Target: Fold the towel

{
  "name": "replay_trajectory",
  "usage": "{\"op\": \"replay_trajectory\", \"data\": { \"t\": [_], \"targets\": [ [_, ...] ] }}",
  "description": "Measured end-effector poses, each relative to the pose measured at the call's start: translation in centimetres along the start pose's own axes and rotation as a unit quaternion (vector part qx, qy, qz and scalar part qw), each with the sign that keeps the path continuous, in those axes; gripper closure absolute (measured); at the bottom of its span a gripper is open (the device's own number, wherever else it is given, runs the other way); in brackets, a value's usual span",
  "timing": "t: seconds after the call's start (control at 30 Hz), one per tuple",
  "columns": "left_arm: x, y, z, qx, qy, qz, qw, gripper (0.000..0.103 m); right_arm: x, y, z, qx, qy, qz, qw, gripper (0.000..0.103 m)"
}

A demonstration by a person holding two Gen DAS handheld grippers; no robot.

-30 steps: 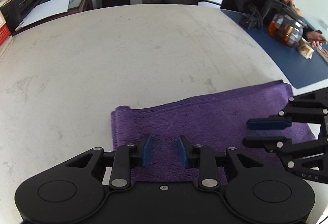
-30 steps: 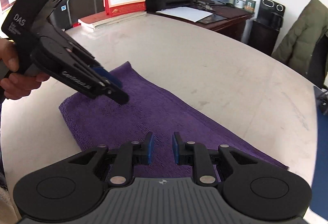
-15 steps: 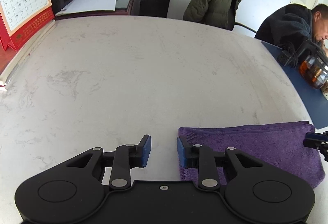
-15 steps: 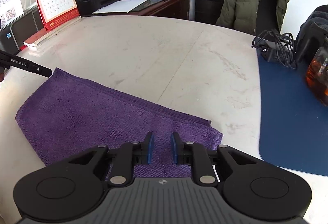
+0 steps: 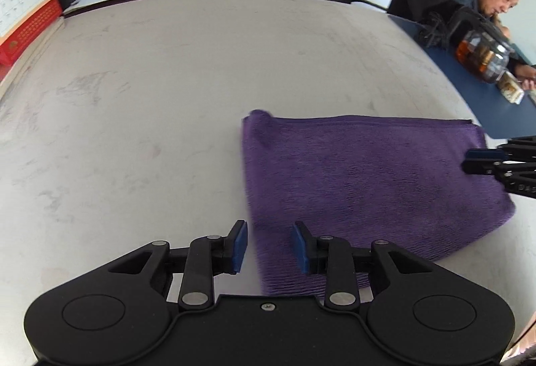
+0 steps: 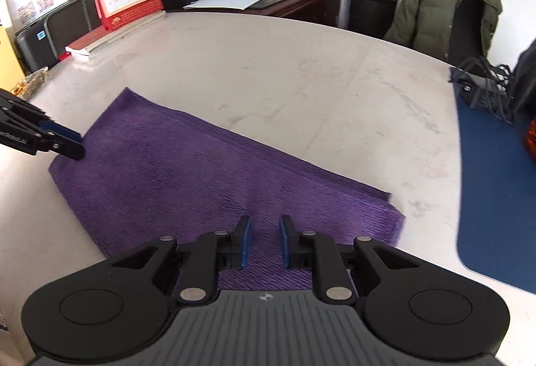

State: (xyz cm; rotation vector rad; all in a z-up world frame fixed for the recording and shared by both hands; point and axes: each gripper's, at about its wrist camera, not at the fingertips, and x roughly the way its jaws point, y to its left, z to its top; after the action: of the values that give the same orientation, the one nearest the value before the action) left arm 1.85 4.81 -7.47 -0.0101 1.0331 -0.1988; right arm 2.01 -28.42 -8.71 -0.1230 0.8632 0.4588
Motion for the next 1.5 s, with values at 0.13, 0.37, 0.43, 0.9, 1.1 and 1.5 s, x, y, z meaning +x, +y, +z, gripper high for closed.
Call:
{"op": "replay_trajectory", "data": {
  "t": [0.13,0.37,0.43,0.9,1.1,1.5],
  "targets": [
    [-1.7,-0.1,0.9,-0.009,-0.037,-0.011,0.9992,0.076,-1.1,-0.3,0.0,0.004,-0.009,-0.015,1.000,0.082],
    [2.5,-4.5,4.4,0.049,-0.025,-0.056,0.9969,0.074,1.8,3.9,1.3,-0.083,-0.014,0.029,0.996,0.083],
    [3.9,-4.3,5.0,0.050,-0.019,-0.047,0.9974,0.074,2.3,3.6,1.7,-0.086,-0.020,0.027,0.996,0.085],
    [2.5,-2.8,5.7,0.019,-0.035,-0.033,0.9987,0.075,1.3,-3.3,2.5,0.010,-0.047,-0.015,0.999,0.083],
    [0.8,-5.5,1.6,0.044,-0.004,-0.068,0.9967,0.073,-0.8,1.5,0.2,-0.042,-0.039,0.043,0.997,0.083],
    [0.1,-3.5,-0.7,0.043,-0.003,-0.039,0.9983,0.070,-3.5,-0.8,-4.3,-0.009,-0.009,-0.032,0.999,0.079]
  ]
}}
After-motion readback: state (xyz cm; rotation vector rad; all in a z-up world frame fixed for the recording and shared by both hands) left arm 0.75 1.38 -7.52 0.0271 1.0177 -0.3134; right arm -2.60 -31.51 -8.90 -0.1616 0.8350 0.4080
